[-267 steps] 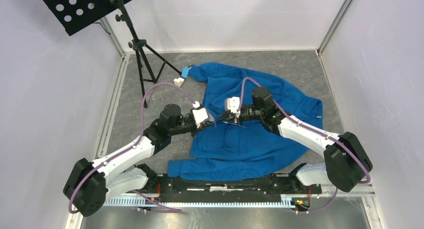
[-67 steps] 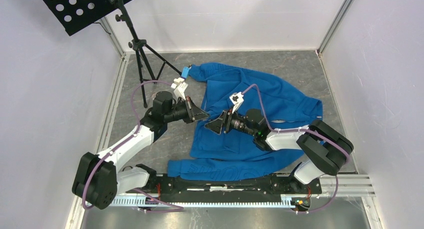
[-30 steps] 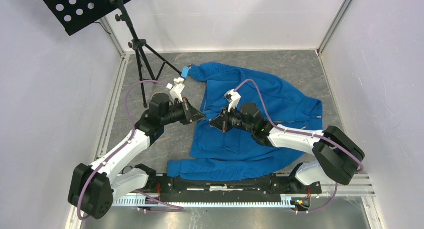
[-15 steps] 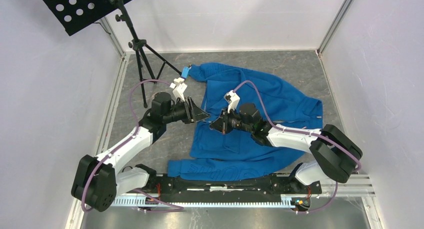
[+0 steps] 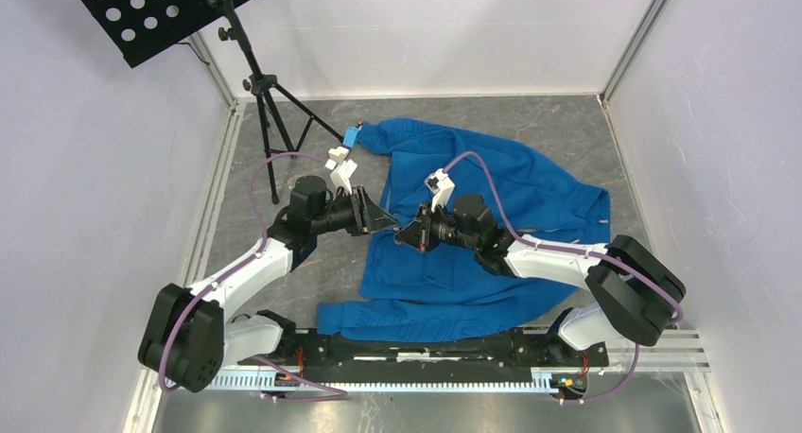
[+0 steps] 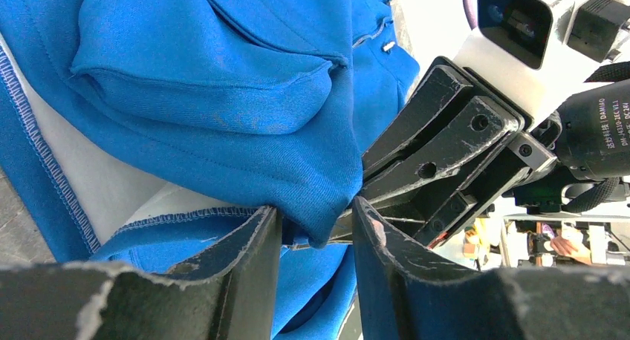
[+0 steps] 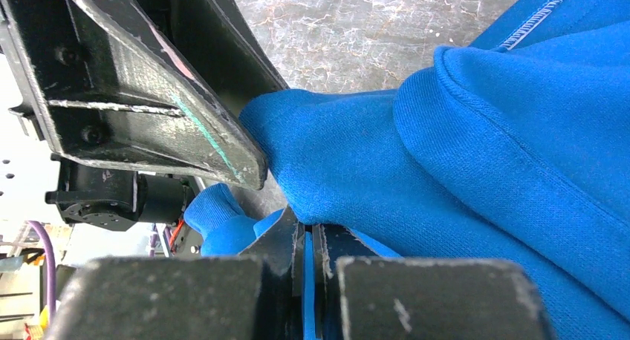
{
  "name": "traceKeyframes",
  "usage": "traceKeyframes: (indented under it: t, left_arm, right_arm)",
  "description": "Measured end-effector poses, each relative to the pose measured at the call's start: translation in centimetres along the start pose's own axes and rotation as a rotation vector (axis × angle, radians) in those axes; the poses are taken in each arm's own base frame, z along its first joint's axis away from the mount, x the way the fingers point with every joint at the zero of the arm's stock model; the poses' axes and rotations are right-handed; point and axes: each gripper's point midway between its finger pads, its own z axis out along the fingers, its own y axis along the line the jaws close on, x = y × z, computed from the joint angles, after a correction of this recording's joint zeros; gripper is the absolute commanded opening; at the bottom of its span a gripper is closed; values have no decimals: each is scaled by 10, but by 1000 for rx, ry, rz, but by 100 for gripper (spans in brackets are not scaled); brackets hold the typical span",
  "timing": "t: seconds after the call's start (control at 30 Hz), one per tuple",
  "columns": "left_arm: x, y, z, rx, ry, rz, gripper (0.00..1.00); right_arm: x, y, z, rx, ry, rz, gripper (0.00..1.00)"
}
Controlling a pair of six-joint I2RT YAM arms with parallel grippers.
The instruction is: Zip up the jacket
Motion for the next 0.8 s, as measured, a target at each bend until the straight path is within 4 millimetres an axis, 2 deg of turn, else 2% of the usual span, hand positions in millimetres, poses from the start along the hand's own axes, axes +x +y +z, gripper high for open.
traceKeyframes:
  t: [0.1,0.2,0.27,0.3,0.53,0.67,0.73,0.8]
  left_arm:
    - [0,0,0,-1,0,0,41]
    - [0,0,0,-1,0,0,24]
    - [0,1,0,-2,0,1,7]
    - [0,1,0,-2,0,2,2]
    - [-2,8,-3,-80,-1,65,2]
    - [-17,12,-10,-183,-62,136,2]
    - [-22,13,-15,-214,-80,162,2]
    - [-19,13,-15,-226,-69,178,2]
  right_arm:
    - [-1,1,0,-4,-1,9,0]
    - [-2,2,0,-6,-4,15,0]
    - [-2,3,0,-10,-1,17,0]
    - [-1,4,0,-12,1,19,0]
    - [-3,0,4,34,98,-49,0]
    - [-21,-1,19,183,221,-287,0]
    - [-27,-3,18,238,249,-392,0]
    - [-25,-10,12,290,296,-476,0]
